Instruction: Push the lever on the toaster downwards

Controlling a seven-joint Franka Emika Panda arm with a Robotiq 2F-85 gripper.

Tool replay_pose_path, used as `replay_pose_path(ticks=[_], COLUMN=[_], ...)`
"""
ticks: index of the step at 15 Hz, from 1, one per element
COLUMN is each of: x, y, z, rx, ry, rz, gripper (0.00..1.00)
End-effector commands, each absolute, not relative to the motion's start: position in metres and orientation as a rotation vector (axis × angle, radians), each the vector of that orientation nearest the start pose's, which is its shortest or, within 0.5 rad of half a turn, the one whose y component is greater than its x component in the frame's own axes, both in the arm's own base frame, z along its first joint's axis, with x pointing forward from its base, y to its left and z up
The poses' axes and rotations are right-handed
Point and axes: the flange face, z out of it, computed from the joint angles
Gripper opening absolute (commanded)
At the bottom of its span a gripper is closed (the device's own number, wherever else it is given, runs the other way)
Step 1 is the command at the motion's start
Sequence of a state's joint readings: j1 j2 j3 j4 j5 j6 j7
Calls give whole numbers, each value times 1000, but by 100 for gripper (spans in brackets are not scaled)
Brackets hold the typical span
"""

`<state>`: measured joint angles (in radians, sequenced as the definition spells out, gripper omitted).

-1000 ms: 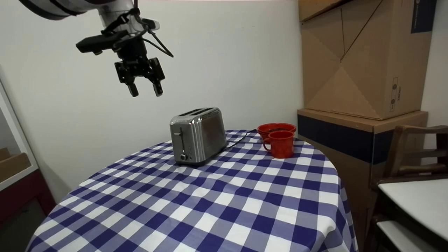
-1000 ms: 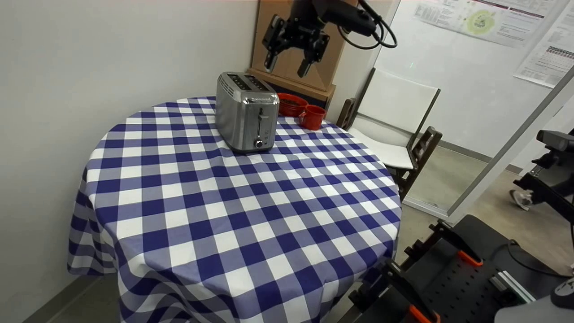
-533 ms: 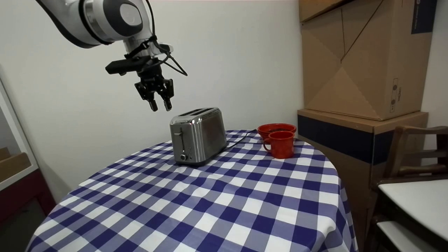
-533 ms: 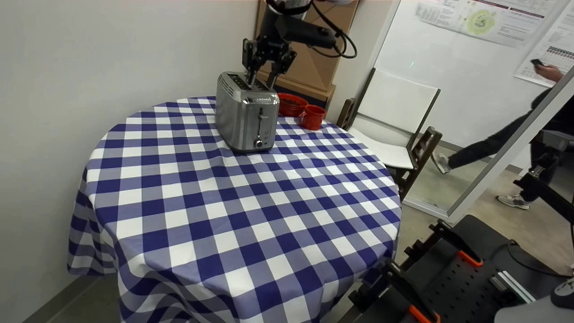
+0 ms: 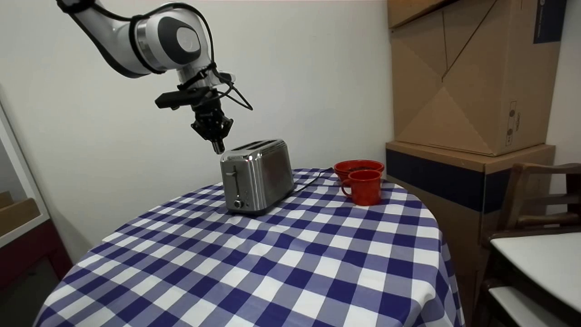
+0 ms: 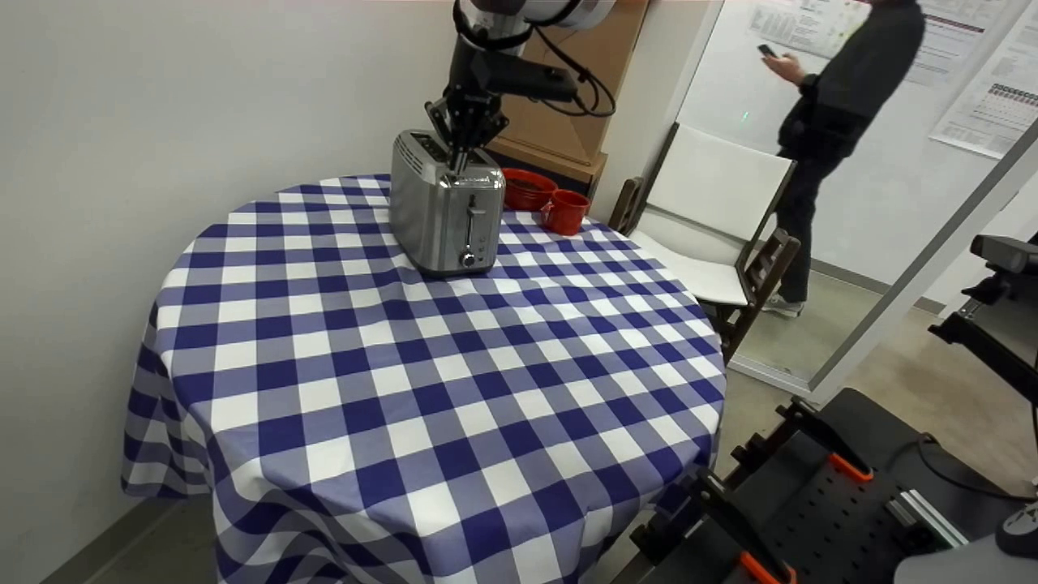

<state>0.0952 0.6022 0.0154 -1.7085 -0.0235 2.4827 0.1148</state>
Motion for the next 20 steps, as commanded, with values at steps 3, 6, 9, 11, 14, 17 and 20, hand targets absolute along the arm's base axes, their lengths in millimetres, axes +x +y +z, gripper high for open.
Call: replay_pose_path(ticks=[3,6,9,11,14,17,20], x=[706,706,705,704,704,704,702], y=[73,68,62,57,51,55,64], z=[235,227,218,210,195,184,166], rx=[-3174,-3195,-3214,-3225,-3234,-3233,-3257], ry=[10,34,52,65,98,117,92], rz=[-212,-153,-102,-83,-101,-166,-276], gripper=[5,5,4,4,4,3,3])
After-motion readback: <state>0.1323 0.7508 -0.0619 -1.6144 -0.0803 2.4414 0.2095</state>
